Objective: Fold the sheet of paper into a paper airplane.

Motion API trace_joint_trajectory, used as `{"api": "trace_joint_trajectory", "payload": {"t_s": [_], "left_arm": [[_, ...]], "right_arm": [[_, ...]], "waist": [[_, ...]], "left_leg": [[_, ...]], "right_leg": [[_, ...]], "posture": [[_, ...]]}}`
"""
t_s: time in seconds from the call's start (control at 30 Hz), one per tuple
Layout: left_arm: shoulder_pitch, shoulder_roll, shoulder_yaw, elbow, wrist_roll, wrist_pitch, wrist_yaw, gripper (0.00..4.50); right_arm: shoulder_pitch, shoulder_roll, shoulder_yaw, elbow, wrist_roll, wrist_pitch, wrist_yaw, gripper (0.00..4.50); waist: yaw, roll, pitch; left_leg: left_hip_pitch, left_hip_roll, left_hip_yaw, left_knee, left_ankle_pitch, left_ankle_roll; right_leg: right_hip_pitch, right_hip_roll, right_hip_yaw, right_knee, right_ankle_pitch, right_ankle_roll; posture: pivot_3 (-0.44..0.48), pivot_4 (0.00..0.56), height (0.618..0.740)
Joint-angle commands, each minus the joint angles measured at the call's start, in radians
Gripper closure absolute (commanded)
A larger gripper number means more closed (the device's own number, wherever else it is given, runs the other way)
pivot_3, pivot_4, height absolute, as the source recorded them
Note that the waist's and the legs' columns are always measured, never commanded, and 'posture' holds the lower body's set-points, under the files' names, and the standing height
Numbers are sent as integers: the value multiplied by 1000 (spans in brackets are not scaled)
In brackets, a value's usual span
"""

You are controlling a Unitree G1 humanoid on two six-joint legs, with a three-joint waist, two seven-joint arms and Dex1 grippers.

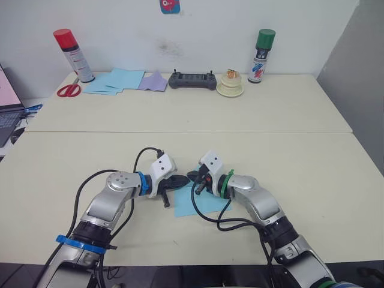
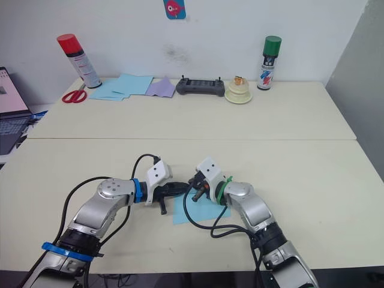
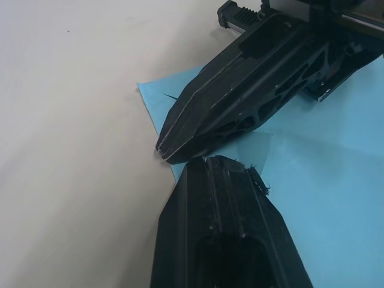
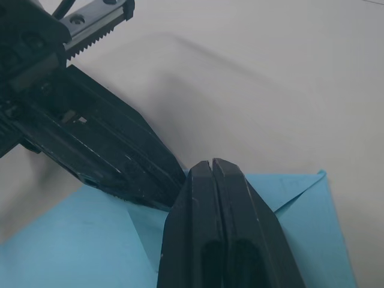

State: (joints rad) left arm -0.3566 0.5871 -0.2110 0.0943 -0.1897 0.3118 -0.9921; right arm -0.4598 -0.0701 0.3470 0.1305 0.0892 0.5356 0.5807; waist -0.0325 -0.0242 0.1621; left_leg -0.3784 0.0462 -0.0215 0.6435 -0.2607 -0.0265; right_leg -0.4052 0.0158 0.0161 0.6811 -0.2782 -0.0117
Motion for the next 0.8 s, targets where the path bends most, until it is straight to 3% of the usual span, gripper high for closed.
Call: {"api": "trace_joint_trajectory", "payload": {"t_s": [0.03, 0.57, 0.8], "left_arm": [[7, 6, -10, 44, 43, 13, 21, 4460], [11, 3, -21, 77, 56, -3, 13, 4460], [-4, -2, -27, 92, 60, -7, 10, 4460]], "right_arm": [[-7, 1, -16, 42, -30, 38, -61, 4500], [-35, -22, -116, 129, -47, 17, -230, 4500], [-55, -6, -161, 68, 15, -76, -189, 4500]], "waist": [[0, 0, 0], [1, 0, -1], [2, 1, -1]], "left_leg": [[0, 0, 0, 0, 0, 0], [1, 0, 0, 0, 0, 0], [1, -1, 0, 0, 0, 0]], "right_leg": [[0, 0, 0, 0, 0, 0], [1, 0, 0, 1, 0, 1], [1, 0, 0, 1, 0, 1]], "posture": [[0, 150, 740], [0, 150, 740], [0, 150, 740]]}}
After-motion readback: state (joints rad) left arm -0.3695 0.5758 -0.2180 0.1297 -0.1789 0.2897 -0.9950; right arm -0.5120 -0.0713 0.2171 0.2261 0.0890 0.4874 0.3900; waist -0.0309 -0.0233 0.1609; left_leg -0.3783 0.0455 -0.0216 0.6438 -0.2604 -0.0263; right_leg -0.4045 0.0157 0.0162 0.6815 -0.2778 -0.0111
